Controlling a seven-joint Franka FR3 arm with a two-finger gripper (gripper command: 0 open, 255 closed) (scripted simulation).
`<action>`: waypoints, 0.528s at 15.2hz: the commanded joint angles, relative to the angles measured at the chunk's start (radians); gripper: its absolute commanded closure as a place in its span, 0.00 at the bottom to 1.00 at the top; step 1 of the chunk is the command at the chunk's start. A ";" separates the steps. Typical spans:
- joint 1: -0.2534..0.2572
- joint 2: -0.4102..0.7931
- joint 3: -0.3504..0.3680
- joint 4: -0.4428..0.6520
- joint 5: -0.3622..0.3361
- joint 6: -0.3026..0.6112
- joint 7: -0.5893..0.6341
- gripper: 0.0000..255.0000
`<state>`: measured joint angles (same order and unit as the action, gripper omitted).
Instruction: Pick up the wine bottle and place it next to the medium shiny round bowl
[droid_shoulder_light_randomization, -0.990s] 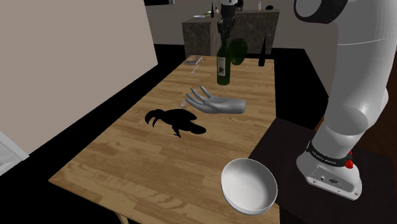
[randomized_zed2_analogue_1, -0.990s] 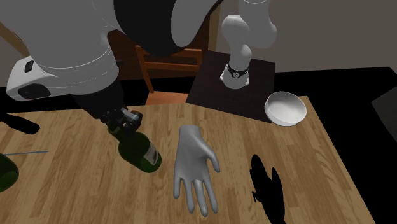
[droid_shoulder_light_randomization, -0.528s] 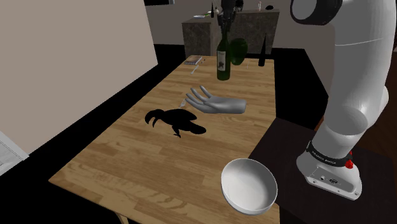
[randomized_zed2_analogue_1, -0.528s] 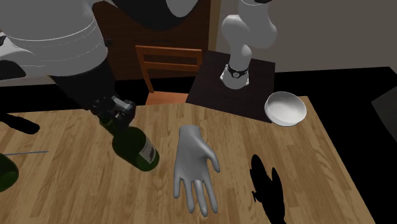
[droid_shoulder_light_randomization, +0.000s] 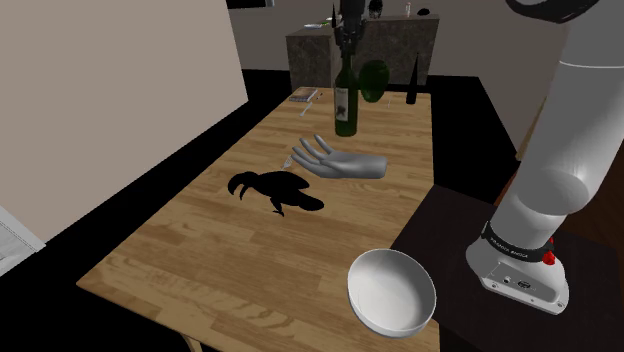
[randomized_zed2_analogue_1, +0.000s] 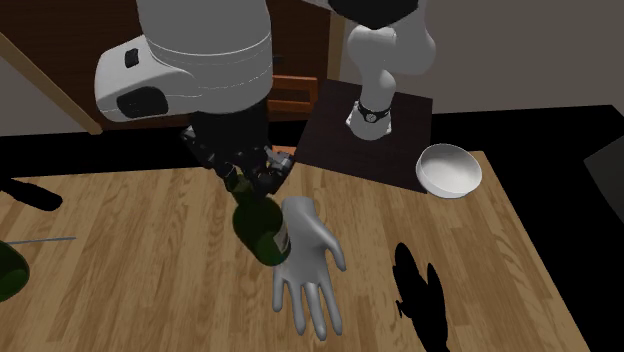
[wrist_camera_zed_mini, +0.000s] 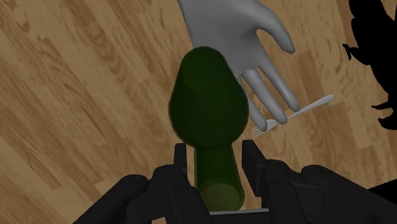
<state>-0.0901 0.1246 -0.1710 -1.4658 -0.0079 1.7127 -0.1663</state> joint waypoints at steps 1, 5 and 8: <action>0.025 -0.050 0.016 -0.061 -0.016 0.011 0.043 1.00; 0.073 -0.140 0.058 -0.169 -0.040 0.027 0.134 1.00; 0.105 -0.195 0.094 -0.234 -0.052 0.033 0.204 1.00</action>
<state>0.0050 -0.0463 -0.0884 -1.6640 -0.0552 1.7352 0.0137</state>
